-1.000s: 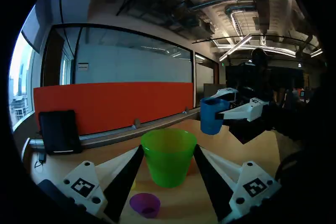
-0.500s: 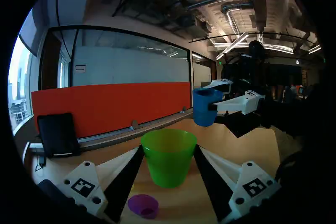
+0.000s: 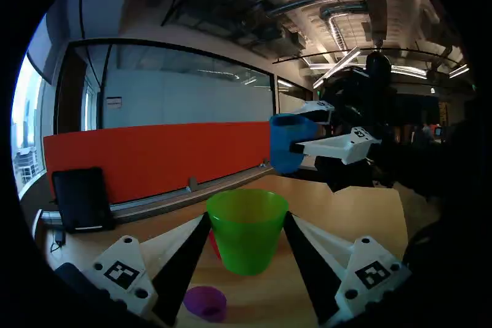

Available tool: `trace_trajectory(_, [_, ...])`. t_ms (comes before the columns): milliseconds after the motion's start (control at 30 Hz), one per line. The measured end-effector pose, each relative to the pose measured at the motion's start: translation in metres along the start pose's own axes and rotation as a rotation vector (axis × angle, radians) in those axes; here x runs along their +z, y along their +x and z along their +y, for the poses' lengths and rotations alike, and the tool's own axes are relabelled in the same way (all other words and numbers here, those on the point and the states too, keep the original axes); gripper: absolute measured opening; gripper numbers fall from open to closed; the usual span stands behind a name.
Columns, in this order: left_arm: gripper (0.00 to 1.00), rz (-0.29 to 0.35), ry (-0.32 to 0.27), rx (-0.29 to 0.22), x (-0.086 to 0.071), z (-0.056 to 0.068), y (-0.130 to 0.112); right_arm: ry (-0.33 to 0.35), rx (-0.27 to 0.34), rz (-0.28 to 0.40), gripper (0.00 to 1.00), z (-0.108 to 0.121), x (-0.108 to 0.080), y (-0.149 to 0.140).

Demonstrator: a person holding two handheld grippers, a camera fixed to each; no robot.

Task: Pour water

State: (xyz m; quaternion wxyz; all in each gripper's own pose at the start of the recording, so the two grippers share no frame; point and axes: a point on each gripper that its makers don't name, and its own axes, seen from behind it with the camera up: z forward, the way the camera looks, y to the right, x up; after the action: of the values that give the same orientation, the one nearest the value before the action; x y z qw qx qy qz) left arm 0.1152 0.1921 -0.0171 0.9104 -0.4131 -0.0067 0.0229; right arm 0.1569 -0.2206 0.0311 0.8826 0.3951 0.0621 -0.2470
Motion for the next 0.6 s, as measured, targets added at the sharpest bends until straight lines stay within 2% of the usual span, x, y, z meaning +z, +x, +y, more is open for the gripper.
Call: trace_trajectory(600, [0.86,0.002,-0.034,-0.002,0.004,0.013,0.002,-0.025,-0.239,0.02,0.92,0.021,0.015,0.034])
